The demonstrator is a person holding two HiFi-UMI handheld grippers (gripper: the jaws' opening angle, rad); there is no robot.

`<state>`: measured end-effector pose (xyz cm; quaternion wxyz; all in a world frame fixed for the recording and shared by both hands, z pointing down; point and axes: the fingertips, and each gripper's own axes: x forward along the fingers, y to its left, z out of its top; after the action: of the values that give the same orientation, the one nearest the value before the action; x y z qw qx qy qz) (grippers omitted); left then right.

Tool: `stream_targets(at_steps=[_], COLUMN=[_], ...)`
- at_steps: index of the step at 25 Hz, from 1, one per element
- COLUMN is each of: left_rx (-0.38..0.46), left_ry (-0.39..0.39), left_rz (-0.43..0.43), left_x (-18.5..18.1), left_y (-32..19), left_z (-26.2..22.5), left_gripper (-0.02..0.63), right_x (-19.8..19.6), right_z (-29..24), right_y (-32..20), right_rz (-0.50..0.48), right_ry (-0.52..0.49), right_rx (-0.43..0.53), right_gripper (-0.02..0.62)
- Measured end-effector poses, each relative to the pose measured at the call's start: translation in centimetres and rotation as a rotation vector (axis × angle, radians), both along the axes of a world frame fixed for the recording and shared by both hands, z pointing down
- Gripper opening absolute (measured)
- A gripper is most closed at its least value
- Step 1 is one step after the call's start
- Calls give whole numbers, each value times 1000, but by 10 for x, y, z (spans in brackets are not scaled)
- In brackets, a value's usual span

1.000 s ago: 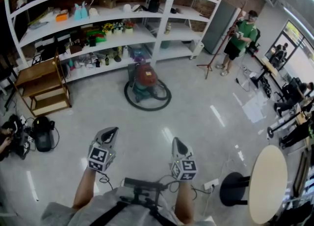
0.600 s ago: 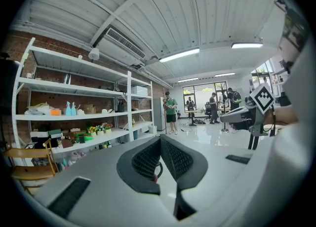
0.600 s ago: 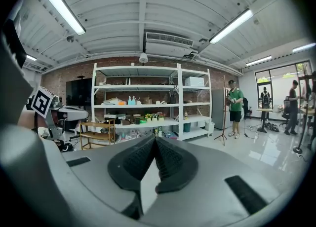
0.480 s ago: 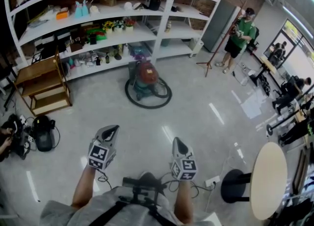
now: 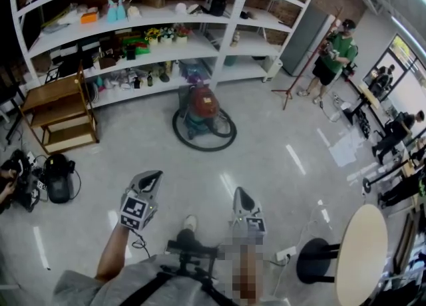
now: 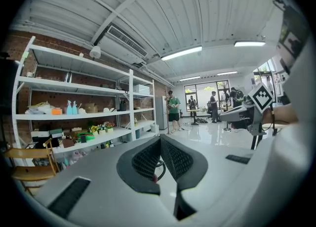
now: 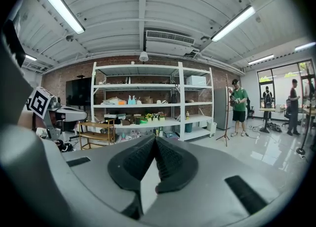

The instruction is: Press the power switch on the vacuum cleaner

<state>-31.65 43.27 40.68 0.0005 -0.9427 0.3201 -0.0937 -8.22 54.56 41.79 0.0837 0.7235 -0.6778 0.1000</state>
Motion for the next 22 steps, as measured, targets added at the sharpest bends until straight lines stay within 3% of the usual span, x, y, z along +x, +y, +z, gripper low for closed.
stream_targets(at_steps=[22], left_rx=[0], left_ry=[-13], left_rz=[-22], left_x=[113], left_y=[-141], left_z=[-3], left_gripper=[6], right_x=[116], right_z=[9], right_y=[-143], right_rz=[-13], right_ry=[-29], right_rx=[8], right_gripper=[9])
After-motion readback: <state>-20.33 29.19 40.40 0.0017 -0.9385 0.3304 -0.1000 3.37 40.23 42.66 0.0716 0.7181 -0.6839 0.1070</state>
